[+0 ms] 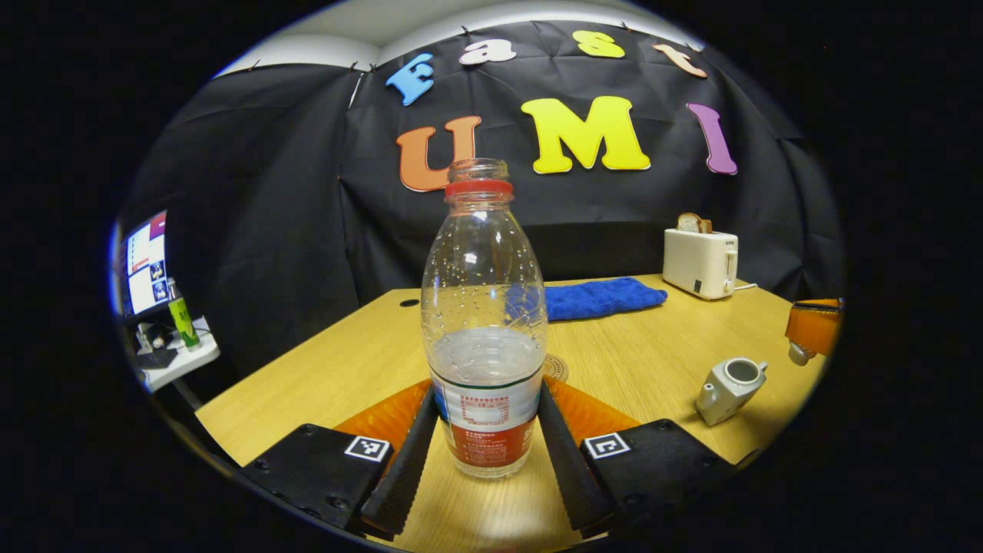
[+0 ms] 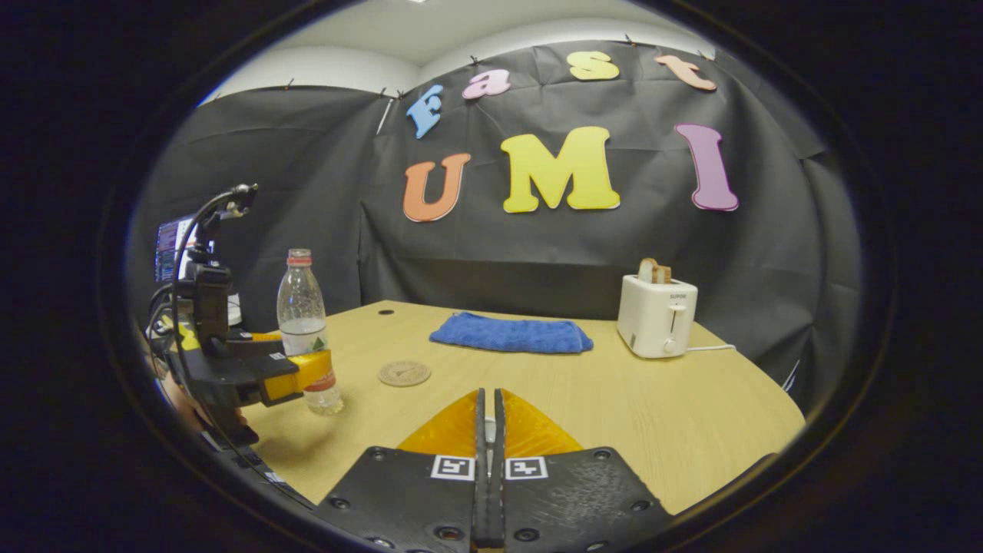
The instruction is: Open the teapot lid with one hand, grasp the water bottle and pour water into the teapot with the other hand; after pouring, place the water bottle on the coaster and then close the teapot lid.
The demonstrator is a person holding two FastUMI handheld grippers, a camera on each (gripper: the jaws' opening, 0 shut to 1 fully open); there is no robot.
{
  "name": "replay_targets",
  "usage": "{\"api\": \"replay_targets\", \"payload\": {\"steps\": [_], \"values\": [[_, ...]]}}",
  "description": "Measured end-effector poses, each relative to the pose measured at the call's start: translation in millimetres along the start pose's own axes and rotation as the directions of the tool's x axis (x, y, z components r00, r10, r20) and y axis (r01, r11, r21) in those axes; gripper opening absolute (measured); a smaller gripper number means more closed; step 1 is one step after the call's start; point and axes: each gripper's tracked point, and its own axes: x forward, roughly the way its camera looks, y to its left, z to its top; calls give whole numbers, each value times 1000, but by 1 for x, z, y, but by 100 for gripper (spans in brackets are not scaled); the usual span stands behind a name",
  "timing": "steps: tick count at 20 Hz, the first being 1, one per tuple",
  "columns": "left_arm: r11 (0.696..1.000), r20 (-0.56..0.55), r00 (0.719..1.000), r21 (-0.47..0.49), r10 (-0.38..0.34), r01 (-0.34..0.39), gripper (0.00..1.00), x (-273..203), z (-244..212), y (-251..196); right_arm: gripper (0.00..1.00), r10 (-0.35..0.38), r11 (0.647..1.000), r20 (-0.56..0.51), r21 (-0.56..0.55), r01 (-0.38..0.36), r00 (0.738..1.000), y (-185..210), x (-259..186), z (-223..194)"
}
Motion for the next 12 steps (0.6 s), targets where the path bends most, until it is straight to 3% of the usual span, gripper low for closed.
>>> {"api": "replay_targets", "payload": {"steps": [3, 4, 6, 12], "values": [[993, 39, 999, 115, 18, -22, 76, -7, 17, 8, 0, 1, 1000, 1, 3, -1, 1000, -6, -2, 1], [988, 43, 999, 151, 20, -26, 80, -10, 20, 10, 0, 0, 1000, 1, 7, 0, 1000, -8, -3, 1], [976, 58, 998, 216, 18, -30, 75, -14, 30, 11, 0, -2, 1000, 1, 15, 2, 1000, -15, -5, 1], [888, 121, 991, 447, 55, -104, 75, -24, 49, 21, 2, -19, 999, 9, 35, 18, 1000, -38, -13, 1]]}}
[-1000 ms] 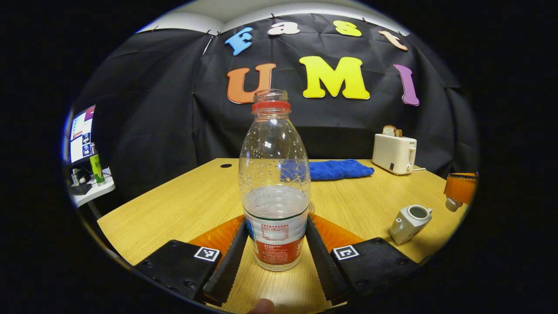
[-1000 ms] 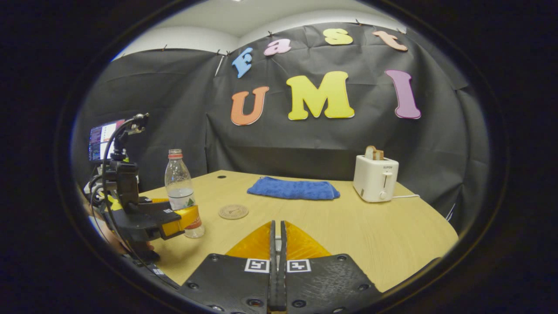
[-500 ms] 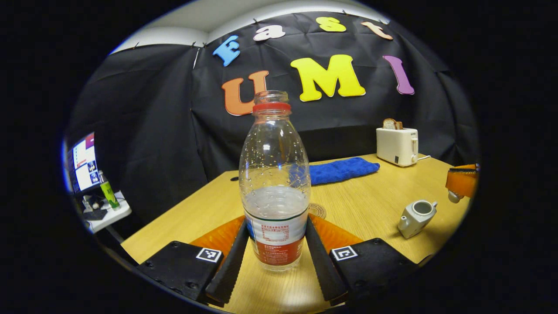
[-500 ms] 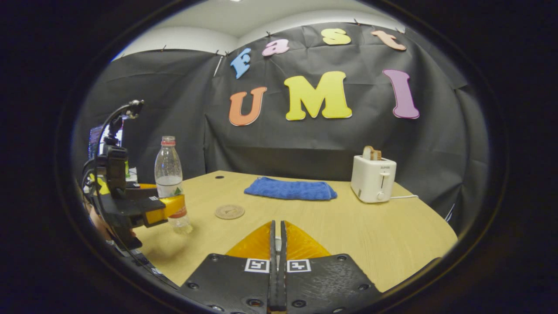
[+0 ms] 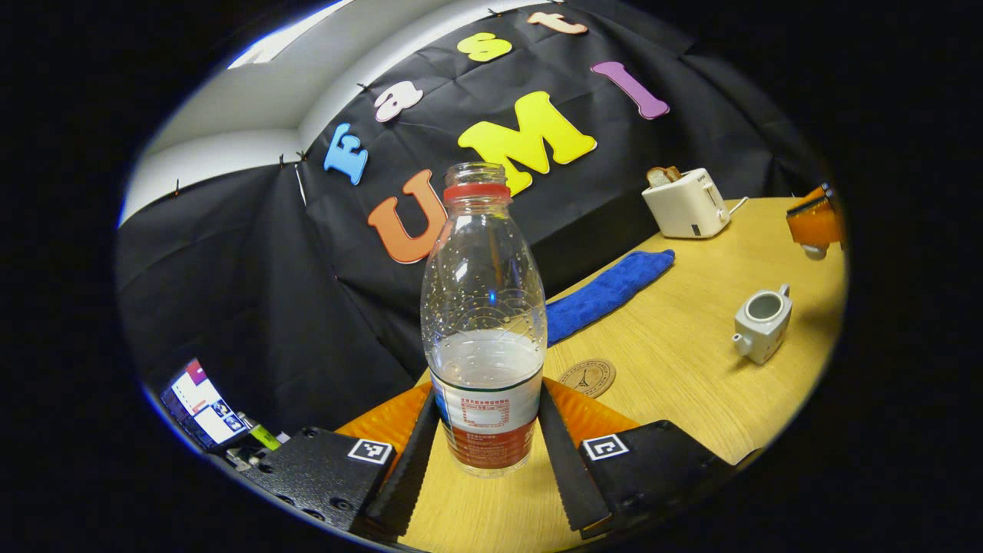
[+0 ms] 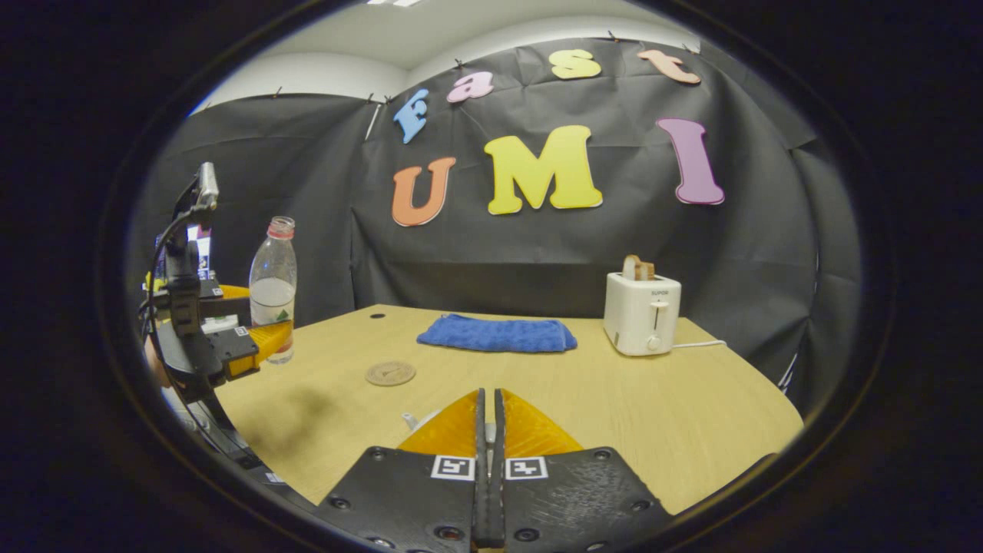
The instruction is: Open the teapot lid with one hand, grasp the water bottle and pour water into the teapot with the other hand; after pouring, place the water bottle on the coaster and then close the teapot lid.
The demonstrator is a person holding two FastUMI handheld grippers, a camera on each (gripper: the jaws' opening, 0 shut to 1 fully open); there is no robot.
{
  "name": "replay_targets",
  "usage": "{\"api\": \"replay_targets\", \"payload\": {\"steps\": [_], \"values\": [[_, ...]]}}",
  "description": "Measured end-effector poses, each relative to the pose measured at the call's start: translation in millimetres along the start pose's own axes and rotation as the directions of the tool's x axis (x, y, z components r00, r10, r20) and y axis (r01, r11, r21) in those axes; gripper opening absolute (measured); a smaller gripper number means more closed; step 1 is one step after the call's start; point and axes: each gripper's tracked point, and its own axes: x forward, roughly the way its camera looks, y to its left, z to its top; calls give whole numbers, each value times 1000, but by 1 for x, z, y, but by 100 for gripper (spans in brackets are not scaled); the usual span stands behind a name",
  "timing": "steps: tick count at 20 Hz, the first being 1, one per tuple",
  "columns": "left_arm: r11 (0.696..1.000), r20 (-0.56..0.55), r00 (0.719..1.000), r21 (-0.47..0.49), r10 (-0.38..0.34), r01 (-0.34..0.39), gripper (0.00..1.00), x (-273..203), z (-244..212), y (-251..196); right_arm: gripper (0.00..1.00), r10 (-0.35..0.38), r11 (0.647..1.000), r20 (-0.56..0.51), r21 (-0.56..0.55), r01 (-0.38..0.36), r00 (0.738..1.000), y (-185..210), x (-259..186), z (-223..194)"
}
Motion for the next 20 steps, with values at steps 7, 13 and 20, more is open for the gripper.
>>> {"api": "replay_targets", "payload": {"steps": [7, 13, 20], "values": [[969, 11, 1000, 248, 8, -10, 75, -2, -6, -5, 2, -21, 1000, -13, 11, 21, 1000, -21, -3, -8], [872, 63, 998, 489, -16, -17, 74, 4, 12, -25, 2, -39, 999, -11, 26, 39, 999, -33, -8, -13], [689, 103, 989, 725, -103, -4, 74, -4, 22, -66, 0, -56, 998, -13, 42, 57, 998, -46, -13, -18]]}}
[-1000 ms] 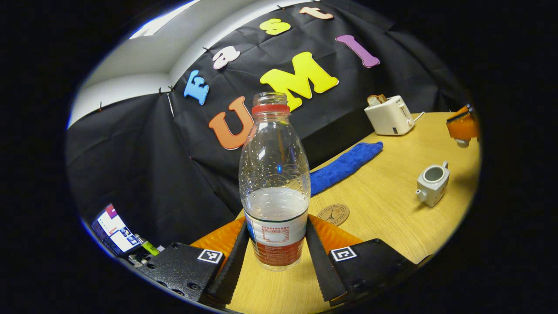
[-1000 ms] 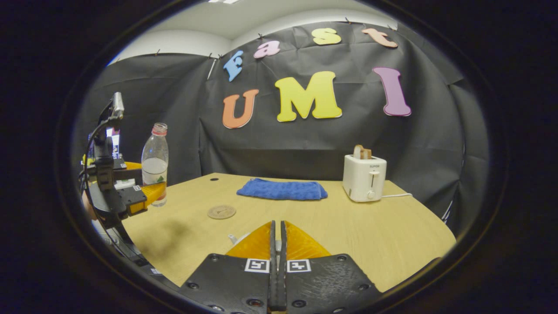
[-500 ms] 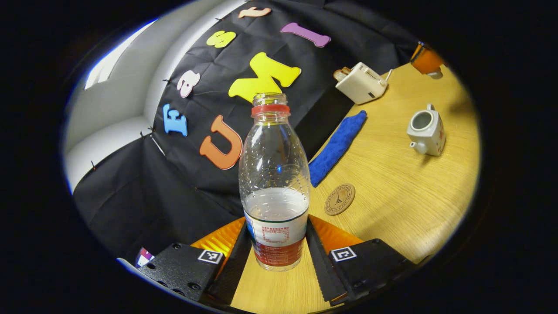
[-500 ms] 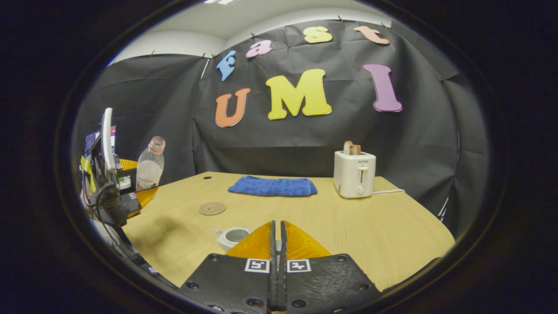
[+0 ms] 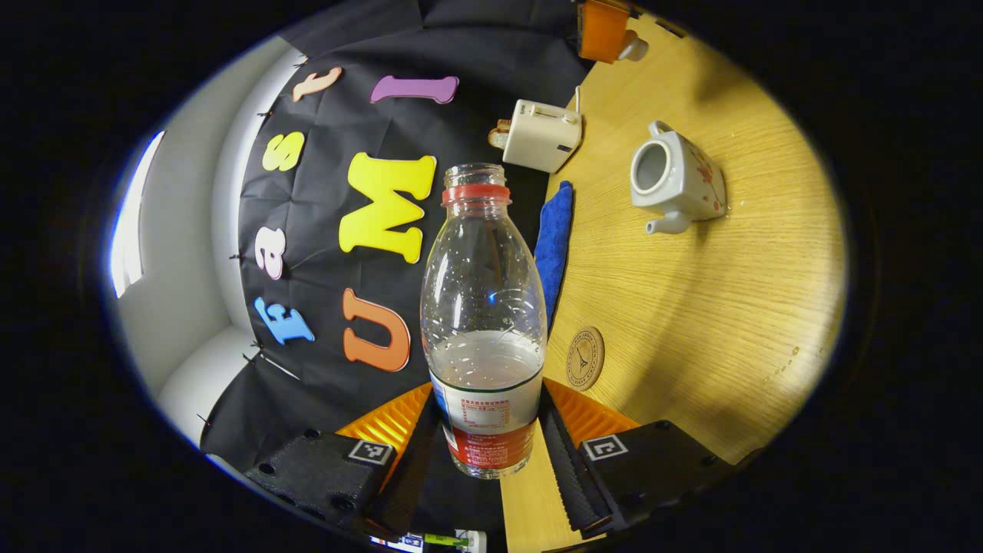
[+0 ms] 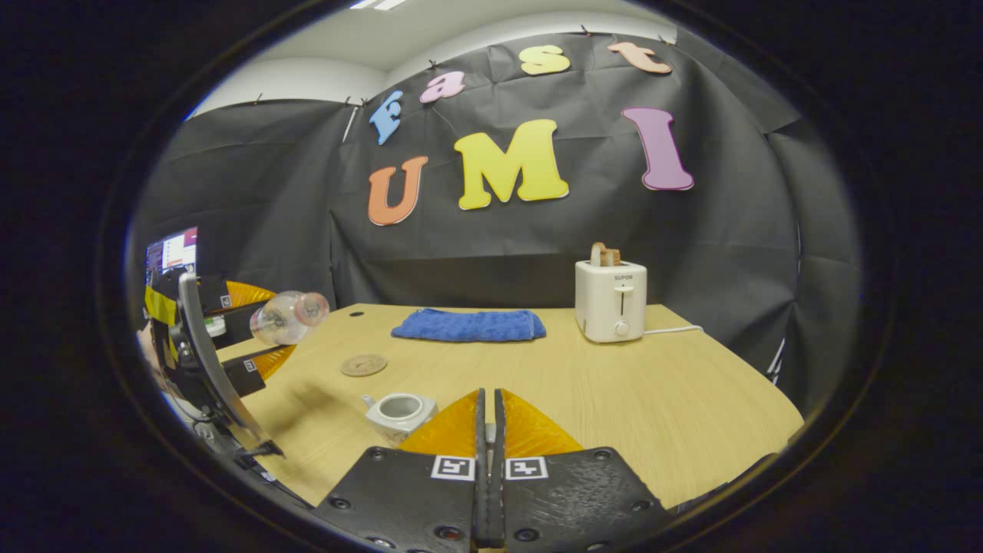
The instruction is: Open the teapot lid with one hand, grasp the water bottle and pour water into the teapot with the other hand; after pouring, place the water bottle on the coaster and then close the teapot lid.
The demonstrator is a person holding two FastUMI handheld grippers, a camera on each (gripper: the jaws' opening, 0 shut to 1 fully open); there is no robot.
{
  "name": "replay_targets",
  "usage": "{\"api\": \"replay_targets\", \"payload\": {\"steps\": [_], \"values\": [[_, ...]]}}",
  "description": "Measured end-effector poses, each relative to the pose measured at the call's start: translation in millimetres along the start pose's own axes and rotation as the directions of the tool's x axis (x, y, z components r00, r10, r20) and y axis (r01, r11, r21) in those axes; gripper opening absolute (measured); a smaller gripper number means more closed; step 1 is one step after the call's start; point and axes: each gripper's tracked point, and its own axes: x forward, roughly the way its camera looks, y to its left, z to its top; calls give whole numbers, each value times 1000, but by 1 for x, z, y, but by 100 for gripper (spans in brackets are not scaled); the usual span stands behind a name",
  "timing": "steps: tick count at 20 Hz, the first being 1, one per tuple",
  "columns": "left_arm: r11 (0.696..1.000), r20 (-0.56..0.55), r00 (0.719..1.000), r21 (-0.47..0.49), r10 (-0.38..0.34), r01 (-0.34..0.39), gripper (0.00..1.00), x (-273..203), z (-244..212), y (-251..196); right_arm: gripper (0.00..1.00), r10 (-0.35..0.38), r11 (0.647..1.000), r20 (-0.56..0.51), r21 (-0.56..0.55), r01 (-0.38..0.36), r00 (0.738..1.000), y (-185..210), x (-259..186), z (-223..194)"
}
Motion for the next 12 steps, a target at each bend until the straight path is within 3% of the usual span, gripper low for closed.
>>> {"api": "replay_targets", "payload": {"steps": [7, 12], "values": [[983, 39, 998, 176, -49, 41, 74, 2, 30, -21, 2, -10, 1000, 7, 14, 10, 1000, -8, -5, -2], [966, 40, 999, 259, -35, 23, 74, 5, 34, -17, 2, -5, 1000, 6, 27, 5, 1000, -10, -5, -5]]}}
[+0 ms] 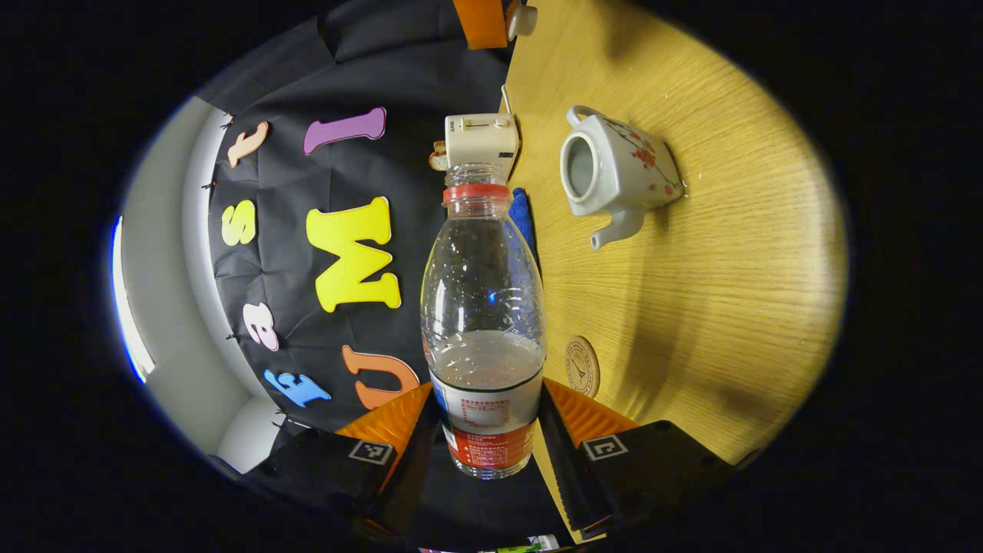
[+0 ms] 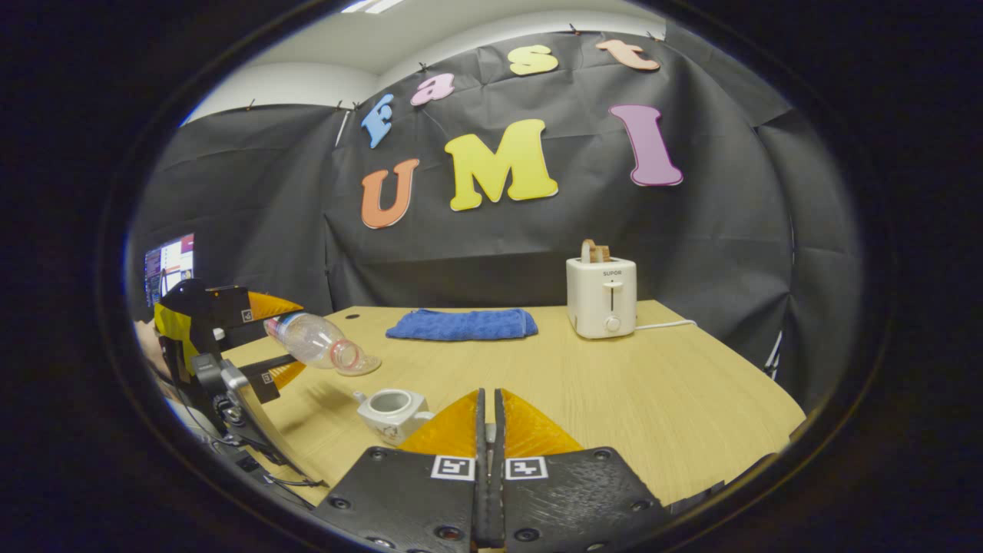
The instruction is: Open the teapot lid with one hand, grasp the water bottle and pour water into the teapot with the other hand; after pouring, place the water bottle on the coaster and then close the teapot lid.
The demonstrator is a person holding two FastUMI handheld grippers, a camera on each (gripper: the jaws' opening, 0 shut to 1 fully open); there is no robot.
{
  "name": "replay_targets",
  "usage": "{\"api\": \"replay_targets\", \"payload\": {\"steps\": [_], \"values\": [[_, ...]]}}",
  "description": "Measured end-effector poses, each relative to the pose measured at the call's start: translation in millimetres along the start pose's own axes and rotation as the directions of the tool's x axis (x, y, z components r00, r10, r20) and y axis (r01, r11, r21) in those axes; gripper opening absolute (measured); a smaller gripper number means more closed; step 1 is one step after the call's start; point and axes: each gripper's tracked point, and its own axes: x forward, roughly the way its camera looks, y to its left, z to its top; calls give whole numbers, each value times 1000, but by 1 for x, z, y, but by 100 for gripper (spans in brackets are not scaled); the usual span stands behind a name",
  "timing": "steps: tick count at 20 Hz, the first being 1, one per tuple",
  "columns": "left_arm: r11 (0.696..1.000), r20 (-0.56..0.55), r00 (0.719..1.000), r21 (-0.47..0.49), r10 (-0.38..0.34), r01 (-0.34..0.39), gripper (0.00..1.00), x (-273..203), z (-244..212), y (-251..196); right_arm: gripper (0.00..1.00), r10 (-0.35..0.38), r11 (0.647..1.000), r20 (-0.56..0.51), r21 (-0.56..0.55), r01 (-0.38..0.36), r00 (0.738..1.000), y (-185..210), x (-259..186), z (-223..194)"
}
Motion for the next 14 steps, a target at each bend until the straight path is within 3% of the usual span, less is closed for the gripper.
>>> {"api": "replay_targets", "payload": {"steps": [8, 9, 10, 14], "values": [[992, -9, 1000, 124, 2, 0, 74, 7, 5, 0, 2, 4, 1000, 0, 16, -4, 1000, -5, -1, -2], [991, -9, 1000, 137, 2, -1, 78, 8, 6, -1, 2, 5, 1000, 1, 18, -5, 1000, -5, -1, -3], [989, -6, 1000, 151, 5, -4, 74, 9, 7, 0, 0, 6, 1000, 1, 19, -6, 1000, -5, -1, -3], [978, -3, 999, 208, 38, -36, 74, 11, 10, 6, 0, 8, 1000, 3, 22, -8, 1000, -6, -2, -2]]}}
